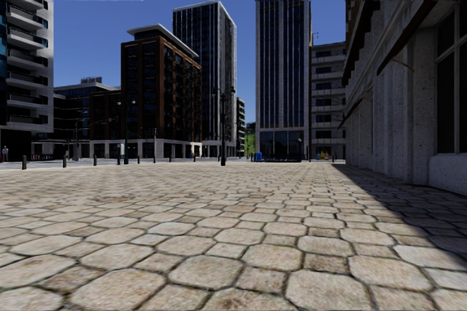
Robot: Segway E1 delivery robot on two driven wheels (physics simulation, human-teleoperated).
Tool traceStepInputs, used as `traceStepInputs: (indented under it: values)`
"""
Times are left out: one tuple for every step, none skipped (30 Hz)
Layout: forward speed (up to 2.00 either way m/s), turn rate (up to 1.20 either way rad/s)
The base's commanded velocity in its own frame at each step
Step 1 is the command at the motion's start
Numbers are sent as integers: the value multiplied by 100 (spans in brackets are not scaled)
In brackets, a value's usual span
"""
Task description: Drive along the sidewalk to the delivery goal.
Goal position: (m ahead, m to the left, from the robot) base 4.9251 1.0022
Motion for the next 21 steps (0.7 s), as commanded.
traceStepInputs:
  values:
    - [200, 31]
    - [200, 31]
    - [200, 31]
    - [200, 31]
    - [200, 31]
    - [200, 31]
    - [200, 31]
    - [200, 31]
    - [200, 31]
    - [200, 31]
    - [200, 31]
    - [200, 31]
    - [200, 31]
    - [200, 31]
    - [200, 31]
    - [200, 31]
    - [200, 32]
    - [200, 33]
    - [200, 36]
    - [200, 37]
    - [200, 38]
